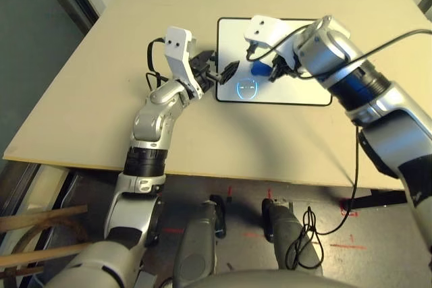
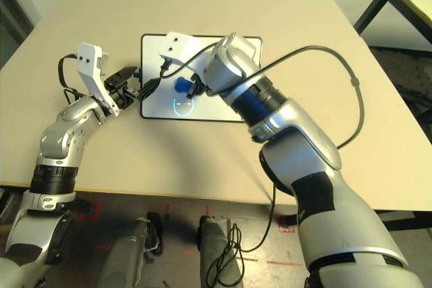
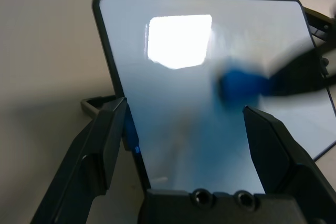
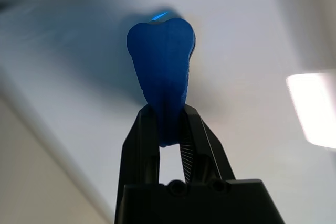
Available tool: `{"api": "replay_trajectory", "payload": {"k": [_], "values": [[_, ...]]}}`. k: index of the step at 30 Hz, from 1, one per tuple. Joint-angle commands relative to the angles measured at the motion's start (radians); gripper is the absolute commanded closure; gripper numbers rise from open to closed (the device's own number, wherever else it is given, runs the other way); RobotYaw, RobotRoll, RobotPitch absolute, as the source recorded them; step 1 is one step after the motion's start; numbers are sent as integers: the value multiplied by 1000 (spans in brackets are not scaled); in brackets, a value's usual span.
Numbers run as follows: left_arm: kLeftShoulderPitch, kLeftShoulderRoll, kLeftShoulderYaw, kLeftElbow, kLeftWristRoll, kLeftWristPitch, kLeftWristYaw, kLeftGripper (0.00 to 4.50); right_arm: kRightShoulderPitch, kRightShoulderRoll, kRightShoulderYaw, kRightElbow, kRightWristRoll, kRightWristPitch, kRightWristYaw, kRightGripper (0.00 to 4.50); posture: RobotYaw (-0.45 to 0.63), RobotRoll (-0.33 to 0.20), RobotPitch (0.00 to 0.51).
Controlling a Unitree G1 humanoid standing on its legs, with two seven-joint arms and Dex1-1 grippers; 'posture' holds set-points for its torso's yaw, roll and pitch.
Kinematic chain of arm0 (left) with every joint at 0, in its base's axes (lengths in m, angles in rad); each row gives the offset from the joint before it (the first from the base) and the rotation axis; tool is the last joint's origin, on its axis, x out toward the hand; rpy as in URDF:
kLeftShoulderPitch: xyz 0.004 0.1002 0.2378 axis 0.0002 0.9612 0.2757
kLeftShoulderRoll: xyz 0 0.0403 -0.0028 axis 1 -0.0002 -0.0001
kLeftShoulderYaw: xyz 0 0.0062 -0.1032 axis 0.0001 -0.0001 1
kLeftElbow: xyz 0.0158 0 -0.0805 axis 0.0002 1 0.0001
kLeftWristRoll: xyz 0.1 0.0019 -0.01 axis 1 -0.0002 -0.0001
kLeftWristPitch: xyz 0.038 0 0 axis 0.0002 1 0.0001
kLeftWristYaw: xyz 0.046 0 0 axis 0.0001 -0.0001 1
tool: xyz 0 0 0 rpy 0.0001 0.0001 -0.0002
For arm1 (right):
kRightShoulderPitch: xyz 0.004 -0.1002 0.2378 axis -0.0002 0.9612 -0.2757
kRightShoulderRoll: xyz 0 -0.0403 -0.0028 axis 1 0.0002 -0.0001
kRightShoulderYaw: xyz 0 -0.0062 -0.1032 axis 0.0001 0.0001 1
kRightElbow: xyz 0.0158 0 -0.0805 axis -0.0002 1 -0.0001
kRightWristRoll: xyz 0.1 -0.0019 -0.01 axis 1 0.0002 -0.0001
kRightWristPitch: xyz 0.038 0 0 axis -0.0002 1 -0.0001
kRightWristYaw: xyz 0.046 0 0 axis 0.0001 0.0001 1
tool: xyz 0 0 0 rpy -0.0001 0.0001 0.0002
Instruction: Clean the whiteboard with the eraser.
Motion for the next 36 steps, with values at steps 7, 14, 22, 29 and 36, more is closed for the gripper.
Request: {"api": "replay_trajectory", "payload": {"k": [7,14,22,29,36], "values": [[16,-1,-5,3,-4,-5,-4,0,61,-59,-6,76,-44,-68,34,4038,31,0,231],[7,-7,-11,25,-1,-18,-9,0,225,-157,58,-250,-58,96,155,4038,29,0,231],[0,-6,-12,44,0,-27,-20,0,290,-220,70,-356,-58,160,162,4038,8,0,233],[-8,-9,-14,60,3,-37,-24,0,133,-159,-22,-69,-60,28,36,4041,7,0,230],[-6,-10,-14,61,4,-40,-26,0,54,-119,-58,76,-61,-41,-13,4041,6,0,227]]}}
